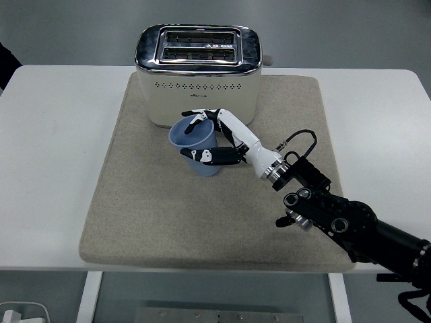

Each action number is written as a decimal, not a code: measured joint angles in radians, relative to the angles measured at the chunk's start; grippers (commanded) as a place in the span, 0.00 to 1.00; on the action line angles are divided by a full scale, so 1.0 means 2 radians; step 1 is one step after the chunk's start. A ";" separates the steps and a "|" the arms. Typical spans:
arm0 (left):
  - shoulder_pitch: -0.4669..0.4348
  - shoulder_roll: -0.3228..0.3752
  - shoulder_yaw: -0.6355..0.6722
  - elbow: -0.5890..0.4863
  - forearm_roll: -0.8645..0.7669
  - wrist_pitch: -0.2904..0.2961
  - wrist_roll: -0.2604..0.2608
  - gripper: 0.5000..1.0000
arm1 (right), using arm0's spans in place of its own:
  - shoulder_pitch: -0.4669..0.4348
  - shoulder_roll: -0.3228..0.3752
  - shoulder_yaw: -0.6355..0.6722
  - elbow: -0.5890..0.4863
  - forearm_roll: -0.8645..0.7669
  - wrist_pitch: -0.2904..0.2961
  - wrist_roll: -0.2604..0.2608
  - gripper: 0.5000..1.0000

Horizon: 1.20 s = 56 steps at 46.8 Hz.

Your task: Put the water cup in front of the bread machine

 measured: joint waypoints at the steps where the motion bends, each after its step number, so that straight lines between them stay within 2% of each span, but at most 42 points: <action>1: 0.000 0.000 0.000 0.000 0.000 0.000 0.000 1.00 | 0.000 0.000 0.000 0.000 0.000 0.000 0.000 0.08; 19: 0.000 0.000 0.000 0.000 0.001 0.000 0.000 1.00 | -0.013 0.000 0.001 0.005 0.002 -0.010 0.001 0.32; 25: 0.000 0.000 0.000 0.000 0.000 0.000 0.000 1.00 | -0.017 0.000 0.001 0.005 0.002 -0.011 0.001 0.56; 28: 0.000 0.000 0.000 0.000 0.000 0.000 0.000 1.00 | -0.019 0.000 0.001 0.006 0.002 -0.011 0.001 0.73; 32: 0.000 0.000 0.000 0.000 0.000 0.000 0.000 1.00 | -0.022 0.000 0.001 0.006 0.003 -0.011 0.001 0.81; 35: 0.000 0.000 0.000 0.000 0.000 0.000 0.000 1.00 | -0.022 0.000 0.002 0.006 0.003 -0.011 0.001 0.83; 56: 0.000 0.000 0.000 0.000 0.000 0.000 0.000 1.00 | -0.021 0.000 0.011 0.038 0.005 -0.011 0.001 0.84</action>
